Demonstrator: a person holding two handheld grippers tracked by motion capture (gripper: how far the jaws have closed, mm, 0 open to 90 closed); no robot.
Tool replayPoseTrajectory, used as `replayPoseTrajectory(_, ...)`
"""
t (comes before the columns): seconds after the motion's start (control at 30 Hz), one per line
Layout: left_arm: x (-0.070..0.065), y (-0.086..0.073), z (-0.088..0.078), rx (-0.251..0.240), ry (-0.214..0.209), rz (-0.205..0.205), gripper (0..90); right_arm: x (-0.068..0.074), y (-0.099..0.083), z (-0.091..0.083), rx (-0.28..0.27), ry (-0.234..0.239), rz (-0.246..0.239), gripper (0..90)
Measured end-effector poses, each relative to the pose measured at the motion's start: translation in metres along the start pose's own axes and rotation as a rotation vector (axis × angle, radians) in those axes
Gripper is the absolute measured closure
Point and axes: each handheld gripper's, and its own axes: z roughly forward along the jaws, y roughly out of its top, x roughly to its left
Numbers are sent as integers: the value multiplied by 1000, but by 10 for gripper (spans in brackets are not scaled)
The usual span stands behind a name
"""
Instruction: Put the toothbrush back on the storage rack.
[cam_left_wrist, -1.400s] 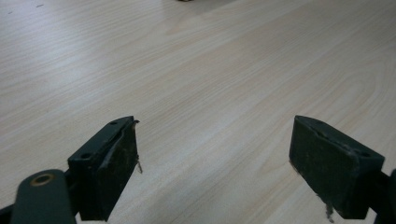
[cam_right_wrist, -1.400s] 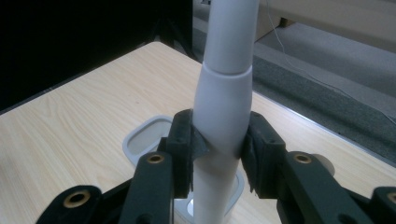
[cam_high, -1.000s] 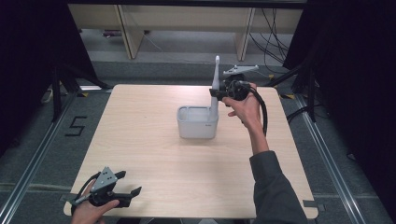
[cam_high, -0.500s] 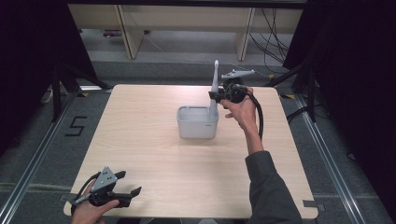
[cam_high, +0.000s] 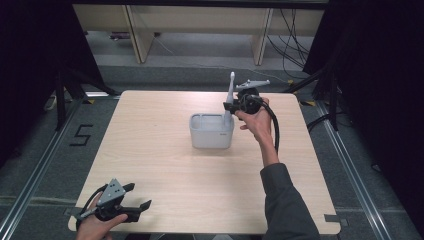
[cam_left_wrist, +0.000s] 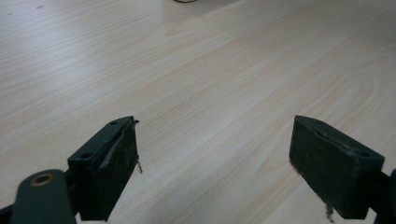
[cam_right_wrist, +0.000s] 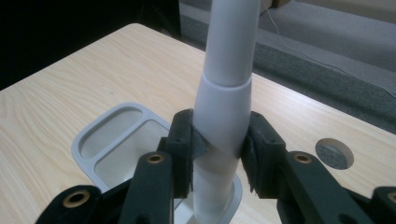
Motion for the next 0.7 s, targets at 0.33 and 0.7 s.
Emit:
replayPoseTrajectory(0.33,0,0,0,0,-1,-1,149,-2,-11,11,26,-11,-11,666)
replayPoseTrajectory(0.7,0,0,0,4,0,-6,148,1,-23,20,68,0,28,668)
